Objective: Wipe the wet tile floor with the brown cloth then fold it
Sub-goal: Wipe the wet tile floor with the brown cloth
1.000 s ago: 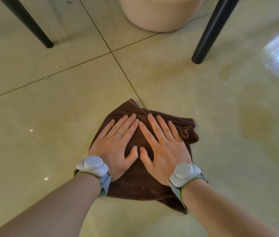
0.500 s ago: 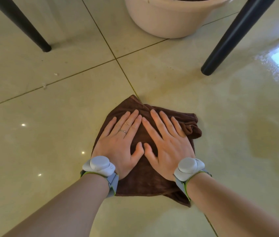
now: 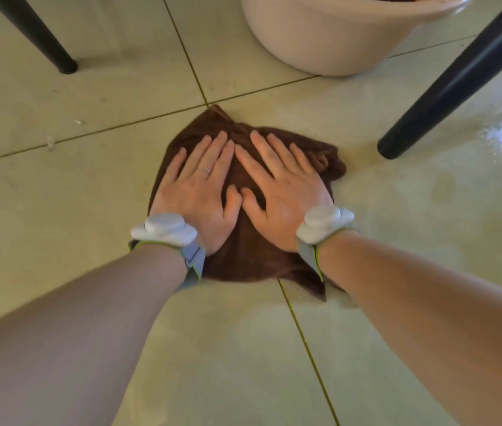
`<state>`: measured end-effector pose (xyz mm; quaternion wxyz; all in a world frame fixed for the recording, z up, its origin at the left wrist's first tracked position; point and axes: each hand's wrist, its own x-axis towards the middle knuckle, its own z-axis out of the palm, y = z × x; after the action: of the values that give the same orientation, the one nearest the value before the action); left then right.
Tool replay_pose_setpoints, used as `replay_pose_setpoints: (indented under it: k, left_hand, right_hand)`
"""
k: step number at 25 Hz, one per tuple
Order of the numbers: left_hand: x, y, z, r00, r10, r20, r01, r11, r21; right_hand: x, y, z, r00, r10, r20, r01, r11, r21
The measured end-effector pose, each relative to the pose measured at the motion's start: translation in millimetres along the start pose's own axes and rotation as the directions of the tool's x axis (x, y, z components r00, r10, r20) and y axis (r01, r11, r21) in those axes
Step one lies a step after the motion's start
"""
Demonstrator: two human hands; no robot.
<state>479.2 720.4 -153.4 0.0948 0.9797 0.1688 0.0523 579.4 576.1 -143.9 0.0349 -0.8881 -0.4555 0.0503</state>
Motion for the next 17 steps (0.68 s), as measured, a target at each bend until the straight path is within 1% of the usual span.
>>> replay_pose_setpoints:
  k: [4, 8, 12, 15, 17]
  left_hand:
    - [26.9, -1.3, 7.0, 1.0, -0.007, -0.016, 0.007, 1.0, -0.003]
    - [6.8, 11.0, 4.0, 0.999, -0.043, 0.011, 0.043, 0.999, 0.032]
    - [-63.6, 55.1, -4.9, 0.999, -0.001, 0.047, 0.0, 1.0, 0.032]
    - [-127.4, 86.1, -2.9, 0.992, 0.062, 0.107, -0.064, 0.998, 0.013]
    - [-155.8, 98.2, -1.5, 0.984, 0.095, 0.149, -0.096, 0.995, 0.004]
  right_hand:
    - [25.2, 14.1, -0.2, 1.0, -0.005, -0.015, 0.004, 1.0, -0.021]
    - [4.8, 8.0, 0.7, 1.0, 0.007, -0.019, -0.007, 1.0, -0.02]
    - [-78.7, -1.4, -6.5, 0.999, 0.026, 0.023, -0.026, 1.0, 0.004]
    - [-156.5, -11.9, -4.6, 0.992, 0.086, 0.087, -0.089, 0.996, 0.028]
    - [-191.3, -17.6, -3.1, 0.987, 0.114, 0.116, -0.121, 0.991, 0.049]
